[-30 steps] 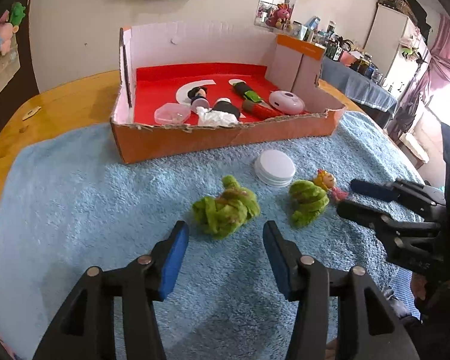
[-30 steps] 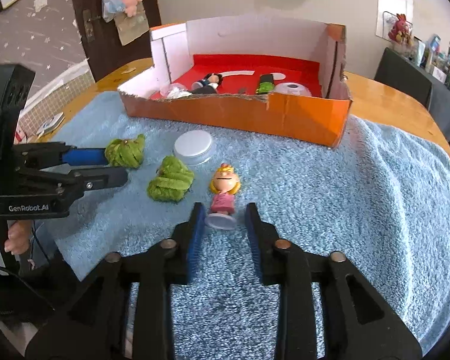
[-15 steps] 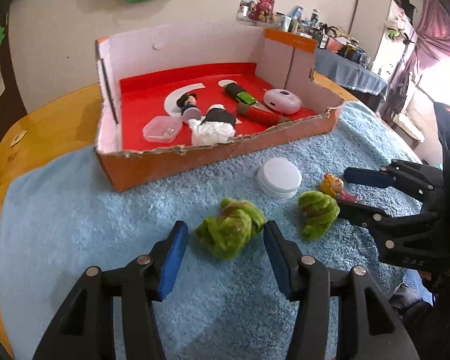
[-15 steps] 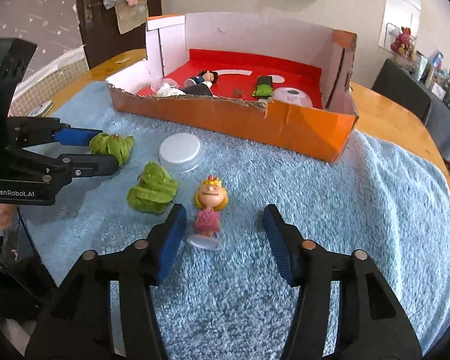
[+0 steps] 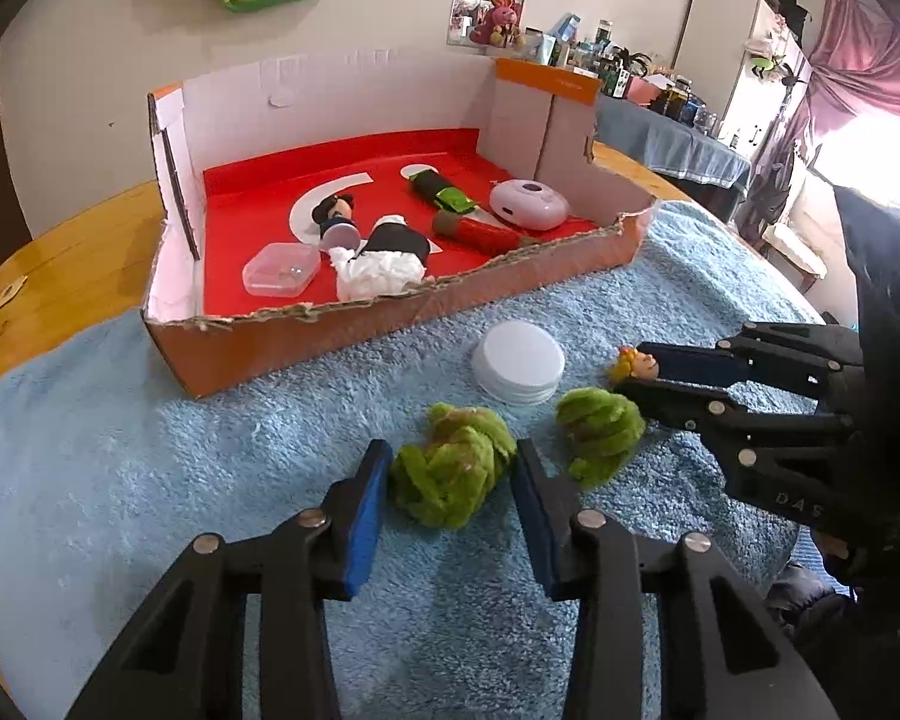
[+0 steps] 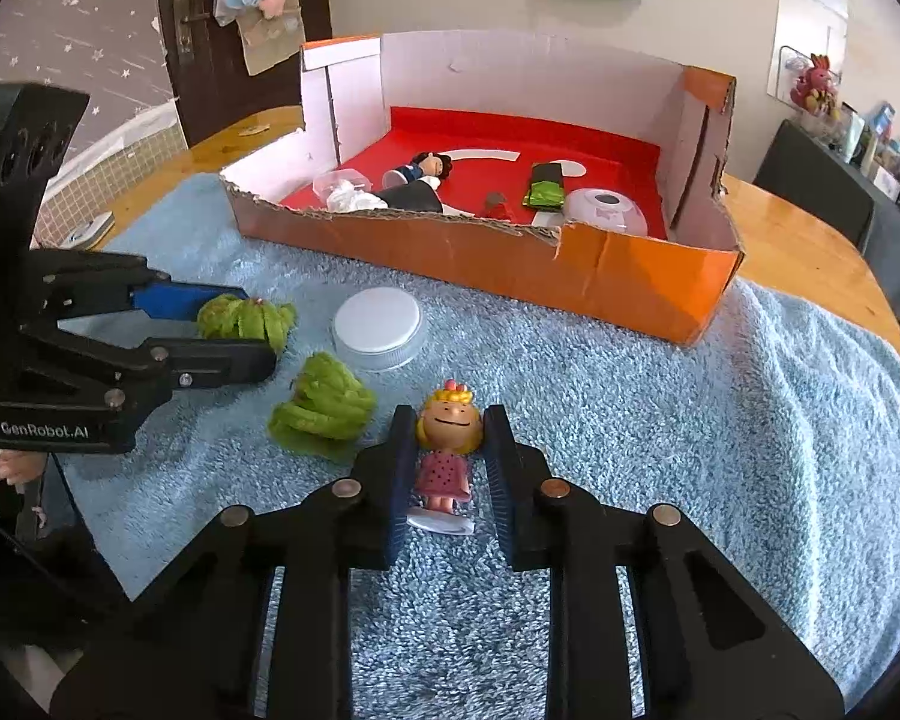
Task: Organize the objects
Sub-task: 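Close the right tool on the princess figure while the left tool grasps the green plush, then carry the princess figure with the right tool while the left tool carries the plush into the box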
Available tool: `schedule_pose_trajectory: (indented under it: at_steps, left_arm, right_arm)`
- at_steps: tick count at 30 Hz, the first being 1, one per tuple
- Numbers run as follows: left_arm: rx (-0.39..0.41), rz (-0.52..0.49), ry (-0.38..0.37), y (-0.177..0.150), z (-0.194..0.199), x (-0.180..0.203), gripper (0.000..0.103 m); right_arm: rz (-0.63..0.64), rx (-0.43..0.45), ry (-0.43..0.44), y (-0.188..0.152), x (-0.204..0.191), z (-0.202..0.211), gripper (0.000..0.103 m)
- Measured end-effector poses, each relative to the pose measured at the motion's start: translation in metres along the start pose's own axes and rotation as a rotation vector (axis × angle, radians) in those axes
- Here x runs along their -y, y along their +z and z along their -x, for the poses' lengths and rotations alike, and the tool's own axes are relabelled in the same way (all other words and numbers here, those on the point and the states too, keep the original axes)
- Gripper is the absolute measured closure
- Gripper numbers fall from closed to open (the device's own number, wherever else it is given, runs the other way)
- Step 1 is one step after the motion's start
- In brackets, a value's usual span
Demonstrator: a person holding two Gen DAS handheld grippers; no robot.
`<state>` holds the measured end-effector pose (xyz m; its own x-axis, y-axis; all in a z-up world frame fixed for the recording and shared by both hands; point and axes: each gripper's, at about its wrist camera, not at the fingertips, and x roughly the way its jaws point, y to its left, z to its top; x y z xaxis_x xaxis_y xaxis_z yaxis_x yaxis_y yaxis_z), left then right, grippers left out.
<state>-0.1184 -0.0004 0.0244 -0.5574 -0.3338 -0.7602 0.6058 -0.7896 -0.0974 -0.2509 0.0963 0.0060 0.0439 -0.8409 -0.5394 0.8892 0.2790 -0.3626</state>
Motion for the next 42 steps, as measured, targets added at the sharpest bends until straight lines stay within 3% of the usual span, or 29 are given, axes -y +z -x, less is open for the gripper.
schedule_pose_trajectory:
  at_steps: [20,31,36,42]
  left_arm:
    - [0.118,0.016,0.007,0.01,0.043,0.005,0.063]
    - [0.143,0.025,0.018,0.017,0.052,0.004,0.063]
    - [0.157,0.035,0.041,0.035,0.055,-0.002,0.063]
    - [0.164,0.047,0.123,0.077,0.048,-0.016,0.063]
  right_arm:
    - [-0.024,0.103,0.015,0.024,0.0,0.038,0.082]
    - [-0.025,0.109,0.03,0.036,-0.005,0.043,0.082]
    - [-0.023,0.112,0.053,0.057,-0.001,0.043,0.082]
    - [-0.027,0.077,0.11,0.108,0.014,0.023,0.082]
